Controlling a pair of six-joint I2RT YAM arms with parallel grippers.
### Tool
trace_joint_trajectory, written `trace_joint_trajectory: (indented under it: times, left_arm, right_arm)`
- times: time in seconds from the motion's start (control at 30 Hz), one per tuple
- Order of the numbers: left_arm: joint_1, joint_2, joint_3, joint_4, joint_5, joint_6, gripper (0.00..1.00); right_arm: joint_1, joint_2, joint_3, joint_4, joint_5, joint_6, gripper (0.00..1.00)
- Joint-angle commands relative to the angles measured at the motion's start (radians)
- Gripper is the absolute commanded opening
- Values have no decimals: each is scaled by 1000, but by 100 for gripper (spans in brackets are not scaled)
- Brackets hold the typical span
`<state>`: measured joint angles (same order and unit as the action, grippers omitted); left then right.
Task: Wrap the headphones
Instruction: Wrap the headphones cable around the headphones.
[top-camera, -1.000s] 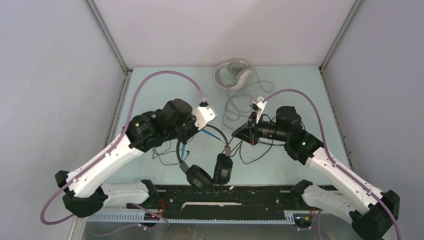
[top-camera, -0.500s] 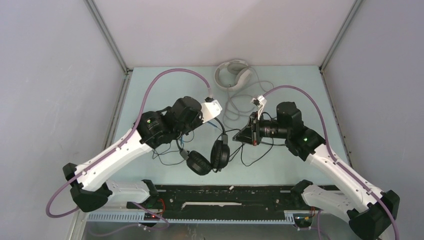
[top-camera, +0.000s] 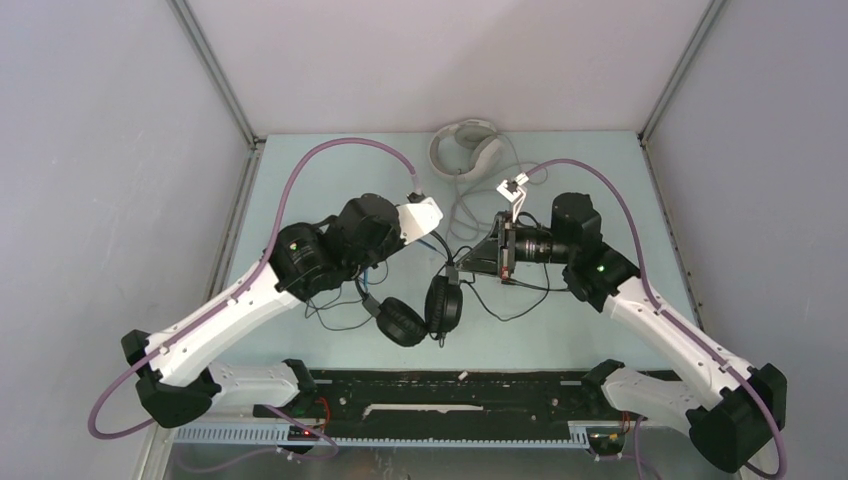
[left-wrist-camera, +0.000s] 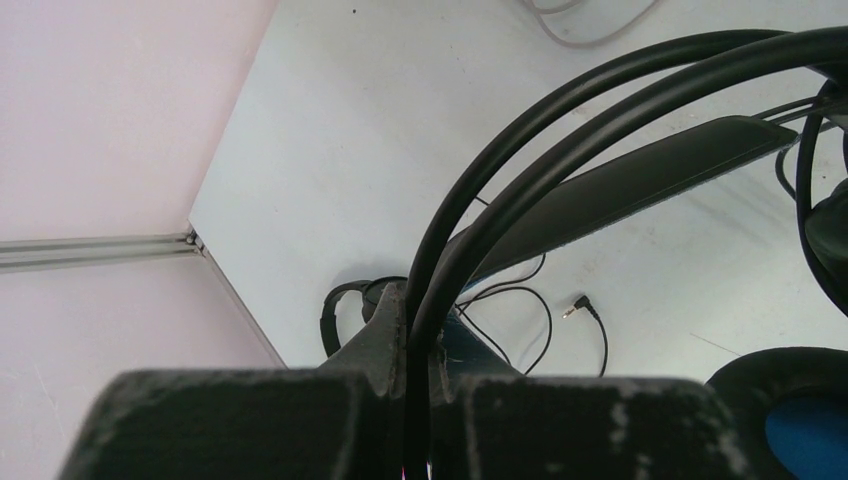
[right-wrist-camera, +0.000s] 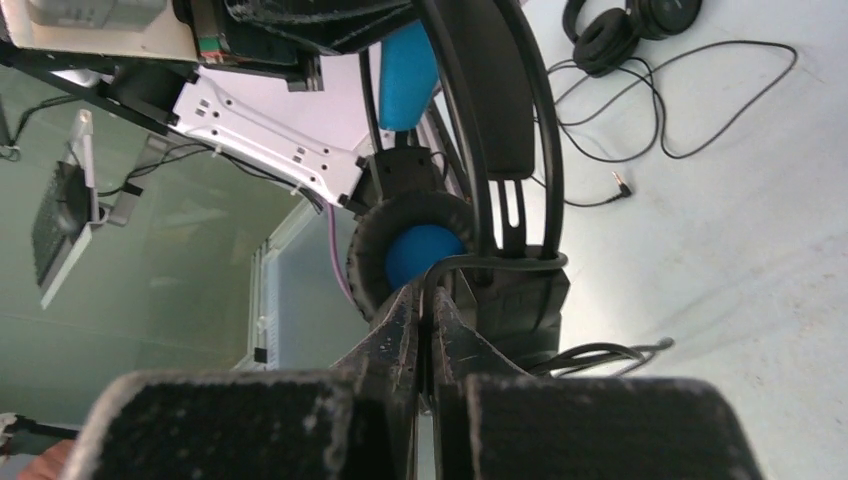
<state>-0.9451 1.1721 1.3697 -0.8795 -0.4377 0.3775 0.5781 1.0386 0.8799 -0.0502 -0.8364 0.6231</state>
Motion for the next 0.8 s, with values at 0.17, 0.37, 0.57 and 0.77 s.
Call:
trace_joint_trajectory:
  times: [0.17, 0.37, 0.57, 0.77]
  left_arm:
    - [0, -17, -32, 50, -29, 1, 0]
    - [0, 10, 7, 43, -139, -104, 0]
    - [1, 46, 72, 15, -246, -236, 0]
    - [1, 71, 104, -10, -360, -324, 0]
  right_arm:
    - [3, 25, 49, 233, -74, 139, 0]
    - [37, 27, 50, 246, -111, 133, 5]
    - [68, 37, 50, 297, -121, 146, 16]
    - [97, 50, 50, 367, -101, 154, 18]
